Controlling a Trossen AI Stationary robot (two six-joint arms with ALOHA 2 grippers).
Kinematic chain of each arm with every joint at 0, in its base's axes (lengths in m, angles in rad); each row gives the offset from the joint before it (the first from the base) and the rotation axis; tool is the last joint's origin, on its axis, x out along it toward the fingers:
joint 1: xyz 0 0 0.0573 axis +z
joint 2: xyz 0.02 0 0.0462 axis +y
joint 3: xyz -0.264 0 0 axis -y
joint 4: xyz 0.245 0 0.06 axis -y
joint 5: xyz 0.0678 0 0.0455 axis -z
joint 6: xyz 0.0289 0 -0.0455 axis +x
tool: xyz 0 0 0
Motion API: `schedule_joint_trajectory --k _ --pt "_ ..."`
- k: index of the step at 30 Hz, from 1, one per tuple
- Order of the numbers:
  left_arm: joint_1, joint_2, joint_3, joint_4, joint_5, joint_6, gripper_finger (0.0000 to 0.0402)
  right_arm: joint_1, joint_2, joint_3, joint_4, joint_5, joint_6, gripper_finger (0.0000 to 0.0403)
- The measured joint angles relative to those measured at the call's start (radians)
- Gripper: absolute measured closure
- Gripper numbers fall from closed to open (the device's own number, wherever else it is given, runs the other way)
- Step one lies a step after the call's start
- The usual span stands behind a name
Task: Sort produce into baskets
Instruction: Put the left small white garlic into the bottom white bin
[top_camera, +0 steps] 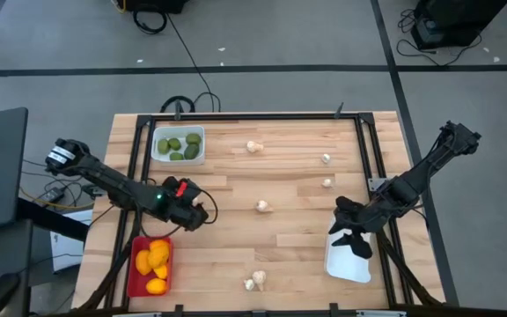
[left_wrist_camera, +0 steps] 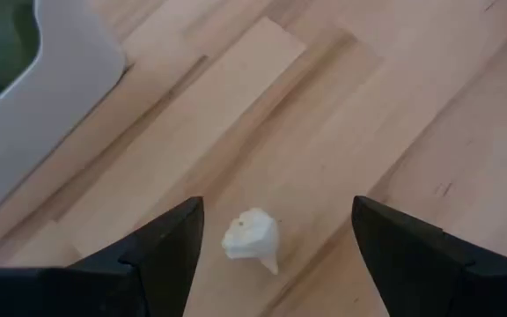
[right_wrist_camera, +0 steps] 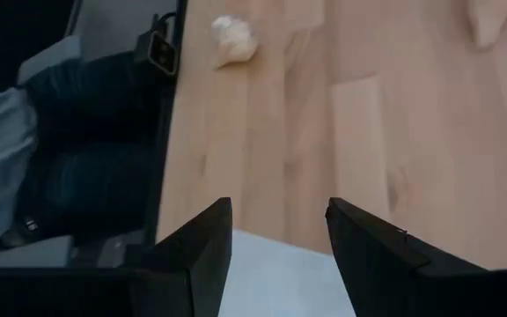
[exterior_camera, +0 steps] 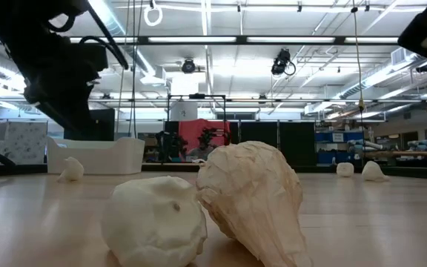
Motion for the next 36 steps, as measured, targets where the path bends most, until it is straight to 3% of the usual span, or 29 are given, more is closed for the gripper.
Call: schedule_joint_trajectory --k 8,17,23,29,36 --pt "0.048 0.0 -0.113 0.108 0.077 0.004 0.0148 -0.001 0.012 0.0 0.003 0.046 -0.014 0.0205" --pt "0.054 0.001 -0.213 0.162 0.088 -0.024 0.0162 -0.002 0.02 0.0 0.002 0.084 -0.014 0.0205" --pt "0.054 0.001 -0.215 0.226 0.053 0.059 0.0217 -0.011 0.02 0.0 0.002 0.117 -0.006 0.0205" --pt "0.054 0.001 -0.215 0.478 0.025 0.259 0.0281 -0.032 0.02 0.0 0.015 0.249 -0.017 0.0205" --pt "0.054 0.001 -0.215 0.952 0.061 0.566 0.0293 -0.079 0.082 0.0 0.096 0.457 -0.147 0.0205"
